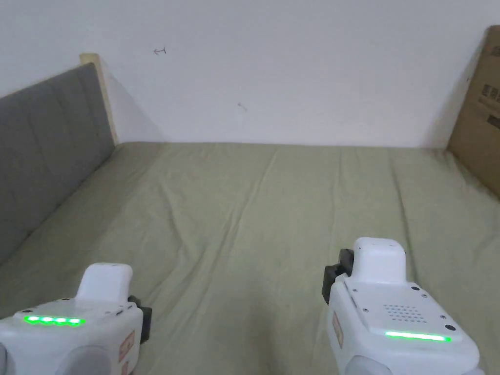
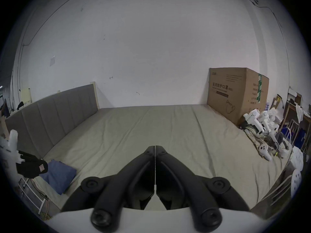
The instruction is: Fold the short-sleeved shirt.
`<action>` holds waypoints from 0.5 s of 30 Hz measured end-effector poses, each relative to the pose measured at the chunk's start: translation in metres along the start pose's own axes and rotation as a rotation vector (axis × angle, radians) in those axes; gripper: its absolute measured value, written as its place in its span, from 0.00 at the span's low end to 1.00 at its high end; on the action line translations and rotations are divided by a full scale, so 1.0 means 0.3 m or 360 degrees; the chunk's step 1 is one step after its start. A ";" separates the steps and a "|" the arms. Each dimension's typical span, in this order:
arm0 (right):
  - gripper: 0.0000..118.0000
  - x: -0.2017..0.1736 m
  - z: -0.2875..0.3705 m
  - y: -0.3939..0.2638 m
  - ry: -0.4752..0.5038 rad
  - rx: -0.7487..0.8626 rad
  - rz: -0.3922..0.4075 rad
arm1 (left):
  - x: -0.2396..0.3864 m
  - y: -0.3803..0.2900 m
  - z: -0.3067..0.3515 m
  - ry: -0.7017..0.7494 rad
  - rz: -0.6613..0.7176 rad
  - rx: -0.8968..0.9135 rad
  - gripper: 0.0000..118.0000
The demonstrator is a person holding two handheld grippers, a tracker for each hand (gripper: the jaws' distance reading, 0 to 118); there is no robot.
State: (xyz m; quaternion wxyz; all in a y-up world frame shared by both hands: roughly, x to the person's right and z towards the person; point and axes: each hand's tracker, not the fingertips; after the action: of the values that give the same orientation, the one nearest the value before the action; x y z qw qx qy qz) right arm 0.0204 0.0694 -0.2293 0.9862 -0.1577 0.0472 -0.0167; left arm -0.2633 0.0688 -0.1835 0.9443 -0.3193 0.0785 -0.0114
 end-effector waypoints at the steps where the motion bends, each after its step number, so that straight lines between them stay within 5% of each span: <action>1: 0.01 0.016 0.007 0.011 -0.0002 0.0004 -0.0018 | 0.028 0.012 0.028 0.0000 -0.0003 0.0052 0.00; 6: 0.01 0.076 0.071 0.072 -0.0058 0.0111 0.0047 | 0.155 0.093 0.156 0.0149 -0.0154 0.0314 0.00; 15: 0.01 0.125 0.177 0.239 -0.0053 0.0357 0.0060 | 0.305 0.212 0.357 0.0228 -0.0096 0.0807 0.00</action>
State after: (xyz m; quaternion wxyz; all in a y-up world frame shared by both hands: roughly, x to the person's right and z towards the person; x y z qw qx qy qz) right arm 0.0641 0.1522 -0.2049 0.9984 -0.0458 0.0317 -0.0008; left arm -0.1581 0.1773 -0.1511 0.9854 -0.0732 0.1303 -0.0815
